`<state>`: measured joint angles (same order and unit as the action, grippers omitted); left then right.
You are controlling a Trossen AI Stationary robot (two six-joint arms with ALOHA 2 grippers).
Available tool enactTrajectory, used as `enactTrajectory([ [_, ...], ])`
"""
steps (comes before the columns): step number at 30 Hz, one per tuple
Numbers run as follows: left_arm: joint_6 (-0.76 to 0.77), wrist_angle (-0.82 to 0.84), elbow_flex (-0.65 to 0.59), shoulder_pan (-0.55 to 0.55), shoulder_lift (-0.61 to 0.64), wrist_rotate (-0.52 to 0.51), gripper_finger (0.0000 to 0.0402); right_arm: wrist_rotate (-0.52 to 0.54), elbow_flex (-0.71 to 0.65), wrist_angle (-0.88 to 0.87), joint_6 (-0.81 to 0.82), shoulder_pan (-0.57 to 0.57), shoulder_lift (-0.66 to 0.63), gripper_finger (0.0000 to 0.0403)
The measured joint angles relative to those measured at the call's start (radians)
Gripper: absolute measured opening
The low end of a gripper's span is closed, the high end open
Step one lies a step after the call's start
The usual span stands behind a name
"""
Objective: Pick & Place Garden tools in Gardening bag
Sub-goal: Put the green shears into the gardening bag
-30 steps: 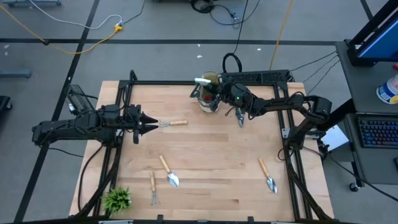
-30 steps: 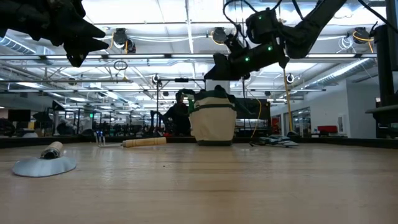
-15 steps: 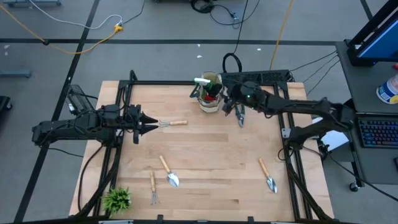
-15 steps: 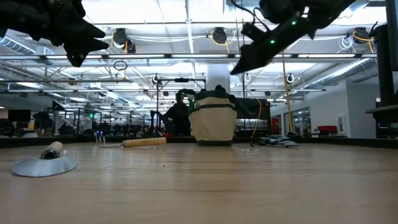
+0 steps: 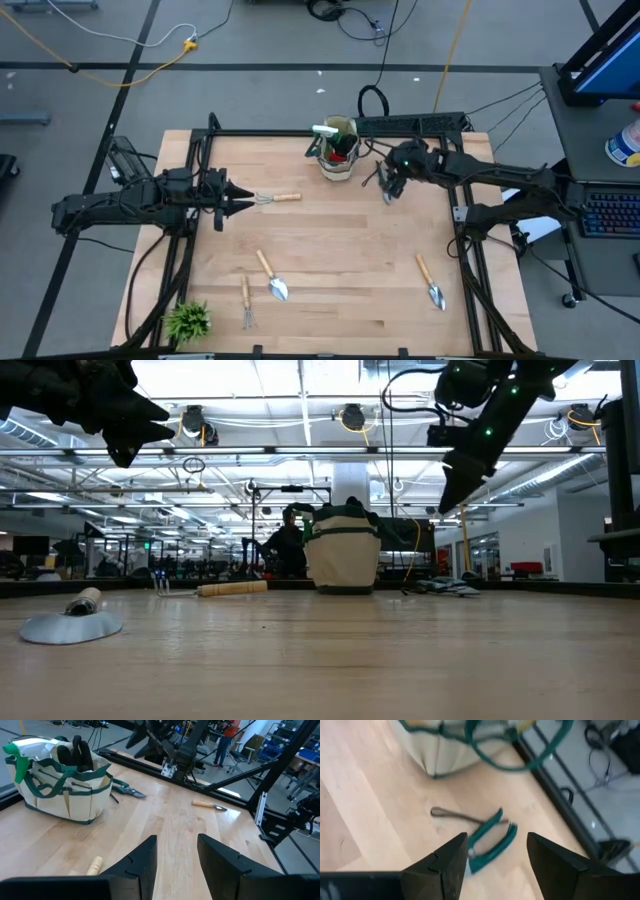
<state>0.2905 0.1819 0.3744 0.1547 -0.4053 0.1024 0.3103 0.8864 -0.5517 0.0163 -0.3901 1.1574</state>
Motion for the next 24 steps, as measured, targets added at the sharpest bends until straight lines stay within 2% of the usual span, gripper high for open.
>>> enactTrajectory([
  [13,0.001,0.0,0.0,0.0,0.0,0.0,0.0145,-0.001,0.0,-0.044,0.24,-0.065,0.021,0.0196],
  [16,0.002,0.0,0.0,0.0,0.0,0.0,0.0145,-0.005,0.0,-0.044,0.284,-0.094,0.051,0.0196],
  [20,0.007,0.0,0.0,0.0,0.0,0.0,0.0145,-0.076,0.0,-0.027,0.347,-0.132,0.11,0.0196],
  [24,0.007,0.0,0.0,0.0,0.0,0.0,0.0145,-0.08,0.0,0.018,0.373,-0.153,0.178,0.0196],
])
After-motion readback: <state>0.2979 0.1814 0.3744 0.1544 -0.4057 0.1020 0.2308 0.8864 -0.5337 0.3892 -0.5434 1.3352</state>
